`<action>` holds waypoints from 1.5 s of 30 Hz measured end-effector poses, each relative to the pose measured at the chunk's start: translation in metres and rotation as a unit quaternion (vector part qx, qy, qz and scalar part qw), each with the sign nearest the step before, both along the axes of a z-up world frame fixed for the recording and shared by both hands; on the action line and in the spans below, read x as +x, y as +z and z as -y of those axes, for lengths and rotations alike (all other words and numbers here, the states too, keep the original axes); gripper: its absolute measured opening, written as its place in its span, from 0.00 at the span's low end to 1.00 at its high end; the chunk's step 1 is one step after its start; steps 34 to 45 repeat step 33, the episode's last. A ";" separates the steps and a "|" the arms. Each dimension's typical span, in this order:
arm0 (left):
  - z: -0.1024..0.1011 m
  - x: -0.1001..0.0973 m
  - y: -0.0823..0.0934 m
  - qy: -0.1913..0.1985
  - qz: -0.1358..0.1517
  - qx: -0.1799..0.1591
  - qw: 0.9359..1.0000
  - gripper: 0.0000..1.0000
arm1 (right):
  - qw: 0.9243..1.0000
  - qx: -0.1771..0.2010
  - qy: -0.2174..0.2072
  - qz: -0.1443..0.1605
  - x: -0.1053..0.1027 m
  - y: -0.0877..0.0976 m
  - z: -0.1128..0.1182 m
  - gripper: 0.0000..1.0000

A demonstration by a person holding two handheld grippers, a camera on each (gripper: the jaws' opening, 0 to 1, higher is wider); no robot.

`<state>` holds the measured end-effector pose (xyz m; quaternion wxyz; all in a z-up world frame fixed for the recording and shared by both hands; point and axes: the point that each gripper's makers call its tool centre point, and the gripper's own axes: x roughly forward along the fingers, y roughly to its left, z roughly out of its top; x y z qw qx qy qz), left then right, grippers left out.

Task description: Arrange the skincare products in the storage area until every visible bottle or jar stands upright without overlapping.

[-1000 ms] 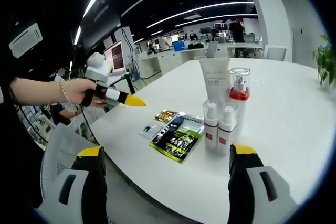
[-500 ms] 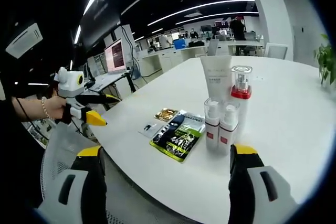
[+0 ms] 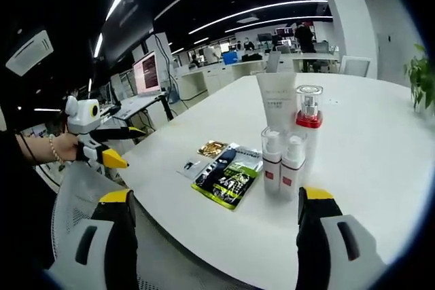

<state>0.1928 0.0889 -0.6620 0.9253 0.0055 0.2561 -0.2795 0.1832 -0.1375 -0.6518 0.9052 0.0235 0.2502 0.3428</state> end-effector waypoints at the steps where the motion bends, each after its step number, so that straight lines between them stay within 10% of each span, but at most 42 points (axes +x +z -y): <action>1: 0.000 0.000 0.000 0.001 0.001 0.000 1.000 0.94 | 1.000 0.000 0.000 0.000 0.000 0.000 0.000 0.99; 45: 0.003 -0.002 -0.003 -0.003 -0.002 0.016 1.000 0.91 | 1.000 -0.012 0.000 -0.004 0.001 -0.004 0.002 0.99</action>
